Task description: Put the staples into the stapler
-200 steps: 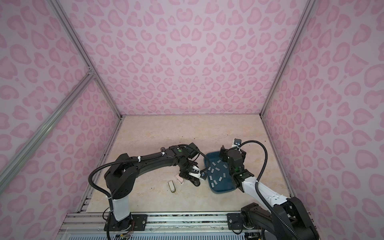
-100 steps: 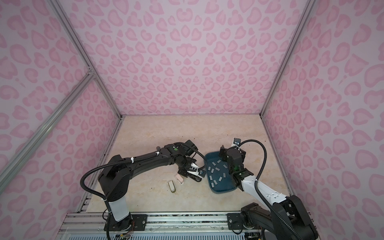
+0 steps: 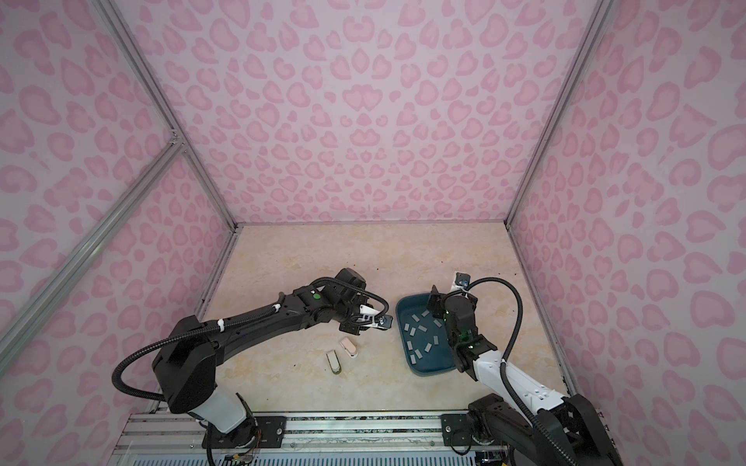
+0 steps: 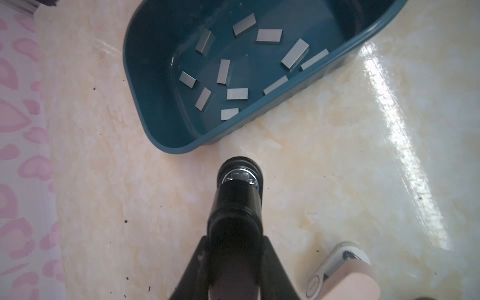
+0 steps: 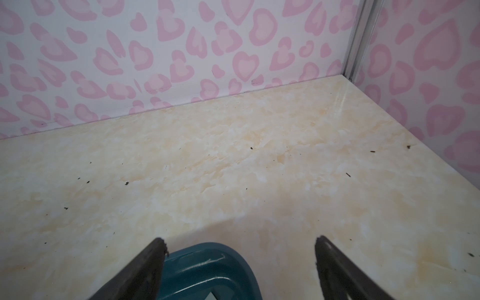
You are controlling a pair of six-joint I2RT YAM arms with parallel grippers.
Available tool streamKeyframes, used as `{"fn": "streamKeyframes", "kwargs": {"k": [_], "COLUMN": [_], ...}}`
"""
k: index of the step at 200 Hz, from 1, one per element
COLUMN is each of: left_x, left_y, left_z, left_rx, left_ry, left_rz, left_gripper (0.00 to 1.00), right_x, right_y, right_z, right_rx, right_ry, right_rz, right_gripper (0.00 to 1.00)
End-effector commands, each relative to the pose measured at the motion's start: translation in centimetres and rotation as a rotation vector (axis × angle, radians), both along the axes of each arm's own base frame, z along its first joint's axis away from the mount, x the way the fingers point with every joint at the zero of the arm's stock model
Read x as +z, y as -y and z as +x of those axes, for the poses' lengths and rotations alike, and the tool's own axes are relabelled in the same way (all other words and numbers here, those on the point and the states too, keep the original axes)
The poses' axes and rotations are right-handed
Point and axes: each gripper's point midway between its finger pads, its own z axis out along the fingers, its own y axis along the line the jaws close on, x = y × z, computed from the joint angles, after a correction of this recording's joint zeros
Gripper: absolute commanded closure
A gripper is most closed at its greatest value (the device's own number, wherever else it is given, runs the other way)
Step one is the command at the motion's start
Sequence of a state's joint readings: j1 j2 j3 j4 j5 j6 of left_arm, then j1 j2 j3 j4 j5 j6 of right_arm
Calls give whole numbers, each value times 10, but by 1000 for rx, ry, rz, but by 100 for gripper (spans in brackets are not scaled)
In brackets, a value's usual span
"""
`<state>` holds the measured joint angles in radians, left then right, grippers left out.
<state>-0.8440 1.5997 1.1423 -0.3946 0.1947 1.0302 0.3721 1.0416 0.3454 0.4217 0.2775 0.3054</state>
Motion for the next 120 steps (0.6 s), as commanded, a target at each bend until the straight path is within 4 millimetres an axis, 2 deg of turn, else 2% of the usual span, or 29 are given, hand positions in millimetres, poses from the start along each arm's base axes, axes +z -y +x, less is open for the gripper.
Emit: {"fn": "streamKeyframes", "kwargs": {"k": [1,24,48,80,104,120], "left_x": [34,50,65,78,85,90], "left_y": [6,-2,-11,-22,-28,-30], "left_z": [11,9,5,-3,-6,-11], "left_rx": [53,97,145,165,190,186], "left_ry": [74,108,142,167,176,175], "left_rz": [-142,-222,-310,-379,-406,-440], "left_gripper": [97,97,97,97,97,97], "right_x": [13,26,41,61,65,60], "right_y": [-18,-47,-60,-101,-134,-151], "right_z": [-2,-9,-14,-30,-44,-50], "right_rx": [104,273,266,376,475,511], "right_ry": [53,96,75,123,124,92], "right_rz": [33,62,94,208,272,304], "right_gripper": [9,10,15,17,18,21]}}
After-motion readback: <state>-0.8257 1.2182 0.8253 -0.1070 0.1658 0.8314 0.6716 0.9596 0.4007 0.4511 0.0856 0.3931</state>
